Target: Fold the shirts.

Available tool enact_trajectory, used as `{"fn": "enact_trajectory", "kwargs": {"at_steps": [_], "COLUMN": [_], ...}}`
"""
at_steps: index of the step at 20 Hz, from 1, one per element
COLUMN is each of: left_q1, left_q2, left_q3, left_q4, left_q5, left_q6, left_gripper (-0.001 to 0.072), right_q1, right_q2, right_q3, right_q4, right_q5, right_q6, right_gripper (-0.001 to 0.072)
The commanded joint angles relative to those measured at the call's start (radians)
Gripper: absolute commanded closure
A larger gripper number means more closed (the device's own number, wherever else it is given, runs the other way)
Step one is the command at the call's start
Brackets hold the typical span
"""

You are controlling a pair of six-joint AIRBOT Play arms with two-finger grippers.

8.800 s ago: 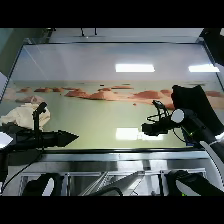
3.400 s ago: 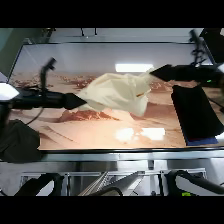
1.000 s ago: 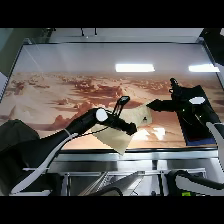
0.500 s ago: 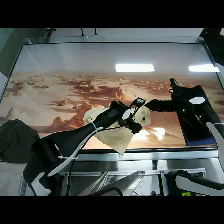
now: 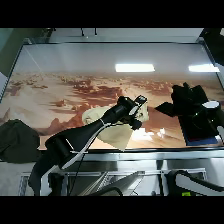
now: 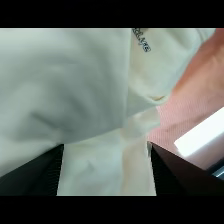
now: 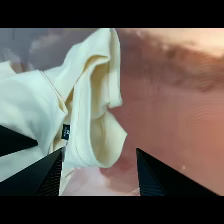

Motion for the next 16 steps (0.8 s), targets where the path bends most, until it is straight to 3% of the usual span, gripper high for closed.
{"fn": "enact_trajectory", "kwargs": {"at_steps": [1,3,9,10,11,16], "left_q1": [0.008,0.010,0.010,0.011,0.011,0.062], "left_q2": [-0.023,-0.021,-0.011,-0.009,-0.004,0.135], "left_q3": [0.019,0.019,0.020,0.020,0.021,0.021], "left_q4": [0.018,0.034,0.033,0.033,0.034,0.034], "left_q5": [-0.034,-0.040,-0.050,-0.052,-0.056,-0.113], "left_q6": [-0.002,0.019,0.026,0.031,0.045,0.088], "left_gripper": [0.0136,0.0699,0.0694,0.0694,0.0694,0.0695], "right_q1": [0.047,0.126,0.222,0.222,0.220,0.155], "right_q2": [-0.035,-0.091,-0.169,-0.172,-0.173,-0.141], "right_q3": [-0.066,-0.065,-0.062,-0.058,-0.054,0.043], "right_q4": [0.034,0.070,0.171,0.178,0.177,0.177], "right_q5": [-0.020,-0.044,-0.154,-0.163,-0.163,-0.069], "right_q6": [-0.072,-0.120,-0.161,-0.160,-0.164,-0.178], "right_gripper": [0.0209,0.0209,0.0216,0.0421,0.0682,0.0696]}}
